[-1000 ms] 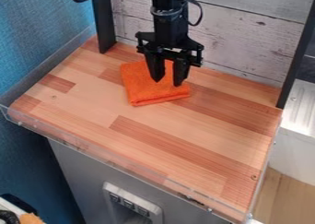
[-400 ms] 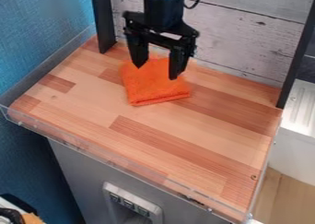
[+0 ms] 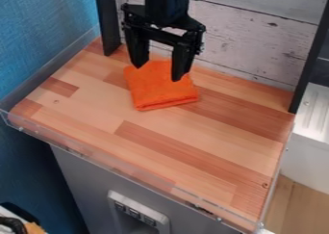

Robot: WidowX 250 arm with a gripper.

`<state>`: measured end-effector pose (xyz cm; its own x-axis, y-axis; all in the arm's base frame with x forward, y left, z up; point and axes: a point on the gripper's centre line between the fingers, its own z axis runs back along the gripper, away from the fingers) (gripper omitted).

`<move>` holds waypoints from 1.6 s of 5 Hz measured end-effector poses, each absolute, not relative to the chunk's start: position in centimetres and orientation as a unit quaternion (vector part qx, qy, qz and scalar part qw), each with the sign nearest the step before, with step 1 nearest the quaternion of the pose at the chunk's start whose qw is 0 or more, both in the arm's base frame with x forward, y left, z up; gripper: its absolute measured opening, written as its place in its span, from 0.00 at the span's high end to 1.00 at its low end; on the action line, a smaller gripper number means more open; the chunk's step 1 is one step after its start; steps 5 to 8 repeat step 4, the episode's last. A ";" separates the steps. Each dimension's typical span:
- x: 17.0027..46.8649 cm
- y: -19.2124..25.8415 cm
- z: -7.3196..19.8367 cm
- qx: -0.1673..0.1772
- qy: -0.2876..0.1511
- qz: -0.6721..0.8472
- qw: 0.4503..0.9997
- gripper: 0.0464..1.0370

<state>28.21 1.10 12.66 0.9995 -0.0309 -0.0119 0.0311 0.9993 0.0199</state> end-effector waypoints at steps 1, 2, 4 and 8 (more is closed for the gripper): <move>28.7 1.0 13.5 0.007 0.000 -0.020 1.000 0.04; 29.2 1.4 13.5 0.003 -0.002 -0.016 1.000 0.04; 29.5 1.8 13.4 -0.005 -0.014 -0.010 1.000 0.04; 29.5 1.8 13.4 -0.005 -0.014 -0.010 1.000 0.04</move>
